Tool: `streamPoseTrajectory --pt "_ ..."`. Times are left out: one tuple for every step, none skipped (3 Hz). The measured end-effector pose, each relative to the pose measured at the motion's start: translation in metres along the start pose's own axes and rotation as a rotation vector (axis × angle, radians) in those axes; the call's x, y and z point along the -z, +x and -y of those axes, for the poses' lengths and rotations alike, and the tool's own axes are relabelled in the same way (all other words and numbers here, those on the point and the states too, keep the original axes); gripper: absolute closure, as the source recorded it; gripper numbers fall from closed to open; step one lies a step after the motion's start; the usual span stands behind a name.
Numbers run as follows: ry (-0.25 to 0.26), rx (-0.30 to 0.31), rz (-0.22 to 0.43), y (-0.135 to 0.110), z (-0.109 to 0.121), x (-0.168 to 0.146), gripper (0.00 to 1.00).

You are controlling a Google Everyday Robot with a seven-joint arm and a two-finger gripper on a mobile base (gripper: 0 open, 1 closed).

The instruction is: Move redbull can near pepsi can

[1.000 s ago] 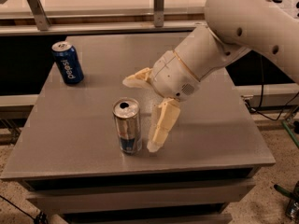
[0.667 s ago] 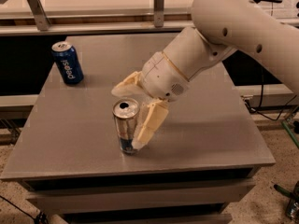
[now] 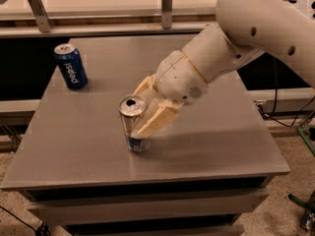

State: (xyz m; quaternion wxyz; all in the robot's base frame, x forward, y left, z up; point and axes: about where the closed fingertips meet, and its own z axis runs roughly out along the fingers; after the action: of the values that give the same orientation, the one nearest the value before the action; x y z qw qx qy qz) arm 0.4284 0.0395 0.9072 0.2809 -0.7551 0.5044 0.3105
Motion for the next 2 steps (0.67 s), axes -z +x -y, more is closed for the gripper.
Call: streamPoseTrajectory --pt "-0.003 0.003 -0.002 -0.0016 -0.0004 -0.0013 0.88" --pt "-0.003 0.006 -0.004 -0.0034 -0.0008 -0.0019 1.0"
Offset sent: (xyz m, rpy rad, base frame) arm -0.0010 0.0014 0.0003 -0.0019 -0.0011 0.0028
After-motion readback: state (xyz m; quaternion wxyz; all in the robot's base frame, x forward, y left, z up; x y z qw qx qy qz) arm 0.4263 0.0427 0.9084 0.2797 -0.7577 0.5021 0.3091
